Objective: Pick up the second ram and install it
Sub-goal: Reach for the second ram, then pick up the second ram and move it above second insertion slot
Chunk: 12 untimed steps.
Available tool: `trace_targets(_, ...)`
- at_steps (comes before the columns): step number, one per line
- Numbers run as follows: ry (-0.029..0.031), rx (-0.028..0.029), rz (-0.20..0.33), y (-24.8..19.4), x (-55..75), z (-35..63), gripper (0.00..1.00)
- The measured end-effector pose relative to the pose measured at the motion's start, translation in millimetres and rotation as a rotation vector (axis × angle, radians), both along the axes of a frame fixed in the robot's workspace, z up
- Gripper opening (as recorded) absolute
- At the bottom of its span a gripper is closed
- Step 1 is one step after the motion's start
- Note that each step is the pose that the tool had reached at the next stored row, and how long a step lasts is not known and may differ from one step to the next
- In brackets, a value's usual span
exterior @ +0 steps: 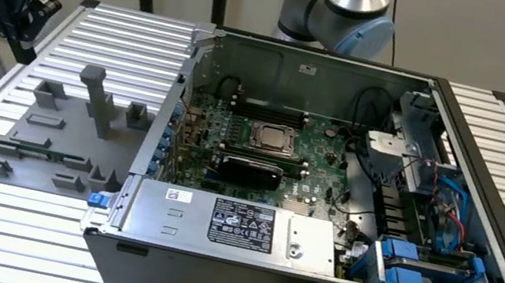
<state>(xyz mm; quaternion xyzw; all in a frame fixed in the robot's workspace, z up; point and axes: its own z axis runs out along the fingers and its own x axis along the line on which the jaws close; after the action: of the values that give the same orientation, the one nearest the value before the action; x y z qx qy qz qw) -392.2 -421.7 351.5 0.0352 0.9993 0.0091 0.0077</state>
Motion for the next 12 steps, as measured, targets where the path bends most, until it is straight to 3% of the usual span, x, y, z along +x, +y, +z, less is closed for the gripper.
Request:
trace_targets(8,0.0000,0.0000,0.009,-0.1,7.0,-0.4,0.00)
trace_targets(12,0.0000,0.0000,0.063,0.0,8.7,-2.6,0.00)
